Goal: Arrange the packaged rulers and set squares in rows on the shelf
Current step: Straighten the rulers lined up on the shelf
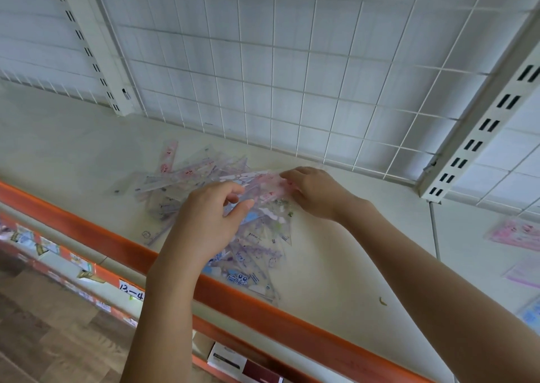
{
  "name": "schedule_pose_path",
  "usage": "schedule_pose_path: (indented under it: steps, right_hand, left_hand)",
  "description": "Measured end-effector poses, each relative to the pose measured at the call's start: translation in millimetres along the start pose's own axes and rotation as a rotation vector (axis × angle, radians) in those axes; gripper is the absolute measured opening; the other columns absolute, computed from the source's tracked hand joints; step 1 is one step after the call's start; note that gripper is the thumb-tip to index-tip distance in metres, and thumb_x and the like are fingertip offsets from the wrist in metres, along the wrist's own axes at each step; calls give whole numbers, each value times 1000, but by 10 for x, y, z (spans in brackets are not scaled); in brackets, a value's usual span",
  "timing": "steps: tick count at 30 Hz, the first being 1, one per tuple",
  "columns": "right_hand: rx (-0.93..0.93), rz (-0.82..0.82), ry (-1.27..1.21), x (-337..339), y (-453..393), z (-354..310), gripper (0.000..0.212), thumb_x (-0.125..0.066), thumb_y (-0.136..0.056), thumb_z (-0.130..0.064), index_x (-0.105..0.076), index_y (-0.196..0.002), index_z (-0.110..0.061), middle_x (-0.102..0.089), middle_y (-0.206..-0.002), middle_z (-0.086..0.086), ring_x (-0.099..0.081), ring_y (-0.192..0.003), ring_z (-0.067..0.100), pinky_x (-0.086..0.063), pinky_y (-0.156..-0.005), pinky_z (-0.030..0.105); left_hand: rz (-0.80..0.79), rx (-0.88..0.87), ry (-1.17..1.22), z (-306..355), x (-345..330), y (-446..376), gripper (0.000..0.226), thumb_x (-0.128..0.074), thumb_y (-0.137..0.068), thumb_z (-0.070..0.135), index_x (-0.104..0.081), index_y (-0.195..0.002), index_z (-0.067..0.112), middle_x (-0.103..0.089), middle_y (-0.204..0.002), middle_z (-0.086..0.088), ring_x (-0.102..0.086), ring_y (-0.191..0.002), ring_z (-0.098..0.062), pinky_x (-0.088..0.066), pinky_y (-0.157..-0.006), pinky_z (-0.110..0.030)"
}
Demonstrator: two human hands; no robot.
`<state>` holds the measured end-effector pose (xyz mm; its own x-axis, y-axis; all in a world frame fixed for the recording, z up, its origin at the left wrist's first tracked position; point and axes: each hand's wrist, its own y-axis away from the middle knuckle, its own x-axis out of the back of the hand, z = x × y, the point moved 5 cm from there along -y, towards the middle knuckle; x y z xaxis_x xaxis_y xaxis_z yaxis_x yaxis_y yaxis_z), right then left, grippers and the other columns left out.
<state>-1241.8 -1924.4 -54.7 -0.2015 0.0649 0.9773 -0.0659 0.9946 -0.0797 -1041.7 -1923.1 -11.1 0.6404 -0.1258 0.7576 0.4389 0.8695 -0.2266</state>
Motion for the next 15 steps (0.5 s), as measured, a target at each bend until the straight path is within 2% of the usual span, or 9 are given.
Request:
schedule_pose_path:
  steps: [6,9,15]
  right_hand:
    - [-60,10,31,26,121,-80,45,-44,-97,-36,-39,-138,-20,-50,-129,5,-44,-122,26,-32,-100,36]
    - [-148,-16,-52,68,168,-44,48,-51,-93,-38,-38,-136,-21,-53,-124,5,-44,-119,27,-33,-99,37]
    - [-334,-134,-240,117,371,82,54,-65,-81,-48,-45,-125,-23,-54,-102,-3,-46,-105,20,-37,-84,32]
  left_hand:
    - [-10,-2,9,23,-22,39,31,-61,-88,32,-63,-116,18,-63,-104,3,-57,-94,-10,-41,-81,-24]
    - [-22,-13,15,25,-28,68,31,-62,-88,32,-63,-116,18,-63,-103,3,-57,-95,-10,-38,-80,-22]
    - [-43,-48,27,27,-56,105,30,-63,-87,31,-64,-114,16,-64,-101,2,-58,-95,-12,-39,-80,-23]
